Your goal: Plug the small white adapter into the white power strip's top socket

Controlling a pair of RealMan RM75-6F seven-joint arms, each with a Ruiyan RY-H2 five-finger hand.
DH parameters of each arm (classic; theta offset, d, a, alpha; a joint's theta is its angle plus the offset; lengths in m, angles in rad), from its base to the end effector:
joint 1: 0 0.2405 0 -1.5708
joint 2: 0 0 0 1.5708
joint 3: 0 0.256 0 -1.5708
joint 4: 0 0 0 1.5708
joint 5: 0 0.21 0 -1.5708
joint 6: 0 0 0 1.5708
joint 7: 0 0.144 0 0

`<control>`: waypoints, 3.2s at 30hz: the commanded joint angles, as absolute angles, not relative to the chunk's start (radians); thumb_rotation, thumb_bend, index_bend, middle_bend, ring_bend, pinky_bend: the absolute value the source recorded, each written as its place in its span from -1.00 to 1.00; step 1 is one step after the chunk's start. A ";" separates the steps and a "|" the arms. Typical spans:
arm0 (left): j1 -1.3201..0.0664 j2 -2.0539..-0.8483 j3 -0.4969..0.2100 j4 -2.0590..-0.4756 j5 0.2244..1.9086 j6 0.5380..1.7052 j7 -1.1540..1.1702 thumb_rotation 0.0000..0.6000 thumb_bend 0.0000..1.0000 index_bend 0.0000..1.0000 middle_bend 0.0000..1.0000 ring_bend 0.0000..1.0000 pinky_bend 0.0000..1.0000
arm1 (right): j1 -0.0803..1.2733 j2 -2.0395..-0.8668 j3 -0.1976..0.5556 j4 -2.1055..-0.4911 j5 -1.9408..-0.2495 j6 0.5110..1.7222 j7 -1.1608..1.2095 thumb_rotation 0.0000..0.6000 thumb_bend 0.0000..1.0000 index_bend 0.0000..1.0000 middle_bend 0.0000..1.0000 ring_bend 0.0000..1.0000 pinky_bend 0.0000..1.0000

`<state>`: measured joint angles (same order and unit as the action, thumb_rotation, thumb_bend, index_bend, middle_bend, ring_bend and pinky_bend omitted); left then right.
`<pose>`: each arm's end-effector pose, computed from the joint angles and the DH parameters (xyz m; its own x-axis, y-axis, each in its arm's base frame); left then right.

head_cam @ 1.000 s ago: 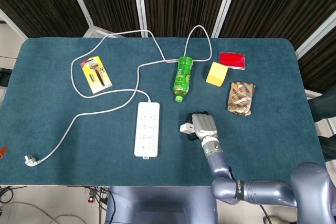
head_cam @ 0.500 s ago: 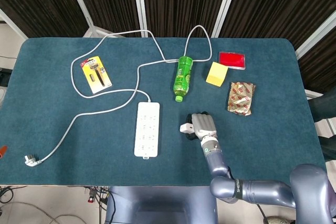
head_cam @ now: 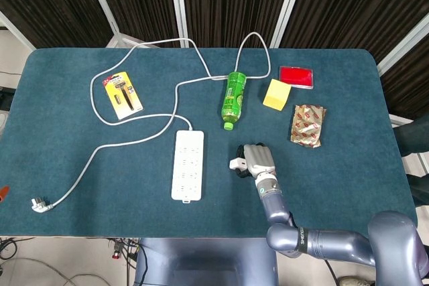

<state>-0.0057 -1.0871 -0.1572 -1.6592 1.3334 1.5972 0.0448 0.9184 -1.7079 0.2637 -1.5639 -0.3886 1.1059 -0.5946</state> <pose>-0.3249 0.1727 0.2040 0.4226 -0.1737 0.8895 0.8968 0.2216 -0.3828 -0.1117 -0.3414 -0.0602 0.2025 -0.4648 0.8619 -0.9719 0.0122 0.2349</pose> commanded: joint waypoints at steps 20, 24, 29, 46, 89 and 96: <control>-0.005 -1.084 -0.157 -1.660 1.332 1.595 0.042 1.00 -0.80 -0.66 -1.00 -1.00 -1.00 | 1.046 -1.565 0.213 -1.694 -0.550 1.044 -0.865 1.00 0.02 0.39 0.13 -0.10 -0.51; -0.004 -1.084 -0.157 -1.664 1.330 1.595 0.044 1.00 -0.80 -0.66 -1.00 -1.00 -1.00 | 1.101 -1.572 0.254 -1.726 -0.422 1.050 -0.919 1.00 0.02 0.40 0.14 -0.09 -0.50; -0.003 -1.081 -0.156 -1.665 1.331 1.595 0.042 1.00 -0.80 -0.66 -1.00 -1.00 -1.00 | 1.172 -1.596 0.306 -1.715 -0.304 1.075 -0.962 1.00 0.02 0.42 0.15 -0.08 -0.50; -0.003 -1.080 -0.155 -1.666 1.332 1.593 0.040 1.00 -0.80 -0.66 -1.00 -1.00 -1.00 | 1.316 -1.703 0.440 -1.508 -0.022 1.086 -0.971 1.00 0.02 0.43 0.16 -0.06 -0.50; -0.008 -1.091 -0.152 -1.666 1.333 1.592 0.070 1.00 -0.80 -0.66 -1.00 -1.00 -1.00 | 1.369 -1.873 0.442 -1.280 -0.101 1.046 -0.947 1.00 0.02 0.43 0.17 -0.06 -0.47; -0.010 -1.094 -0.154 -1.666 1.328 1.590 0.078 1.00 -0.80 -0.66 -1.00 -1.00 -1.00 | 1.364 -1.873 0.440 -1.279 -0.103 1.031 -0.956 1.00 0.02 0.43 0.17 -0.06 -0.47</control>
<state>-0.0097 -1.0934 -0.1540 -1.6654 1.3281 1.5903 0.0780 1.3649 -1.8738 0.4399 -1.2780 -0.1038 1.0330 -0.9539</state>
